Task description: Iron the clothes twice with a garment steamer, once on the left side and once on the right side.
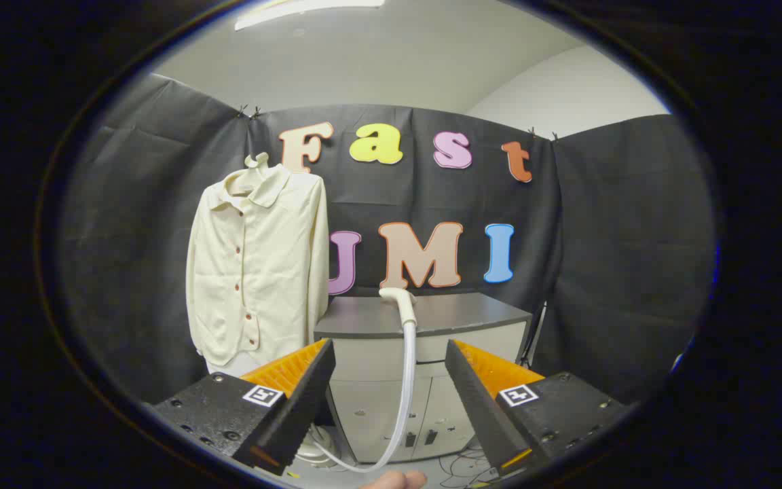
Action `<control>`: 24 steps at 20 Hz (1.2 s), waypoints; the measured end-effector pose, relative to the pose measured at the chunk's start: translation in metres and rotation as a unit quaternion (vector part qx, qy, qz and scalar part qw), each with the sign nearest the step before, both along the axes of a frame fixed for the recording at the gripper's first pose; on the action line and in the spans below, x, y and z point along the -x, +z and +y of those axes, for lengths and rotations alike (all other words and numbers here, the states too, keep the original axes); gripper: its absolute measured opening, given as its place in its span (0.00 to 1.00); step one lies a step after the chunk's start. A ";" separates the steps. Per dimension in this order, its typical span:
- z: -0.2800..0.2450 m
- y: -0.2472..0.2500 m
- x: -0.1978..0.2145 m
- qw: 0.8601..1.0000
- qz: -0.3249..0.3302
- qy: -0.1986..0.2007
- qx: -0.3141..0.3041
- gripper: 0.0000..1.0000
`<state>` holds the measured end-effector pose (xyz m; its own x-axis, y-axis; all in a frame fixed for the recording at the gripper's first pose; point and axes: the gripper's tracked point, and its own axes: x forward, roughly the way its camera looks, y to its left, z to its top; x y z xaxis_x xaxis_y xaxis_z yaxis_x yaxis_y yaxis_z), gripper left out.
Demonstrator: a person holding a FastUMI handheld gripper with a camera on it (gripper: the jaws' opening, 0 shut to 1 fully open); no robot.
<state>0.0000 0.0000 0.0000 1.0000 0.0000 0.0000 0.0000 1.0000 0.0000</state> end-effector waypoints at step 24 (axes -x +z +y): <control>0.011 0.019 -0.073 1.000 0.006 0.016 0.008 1.00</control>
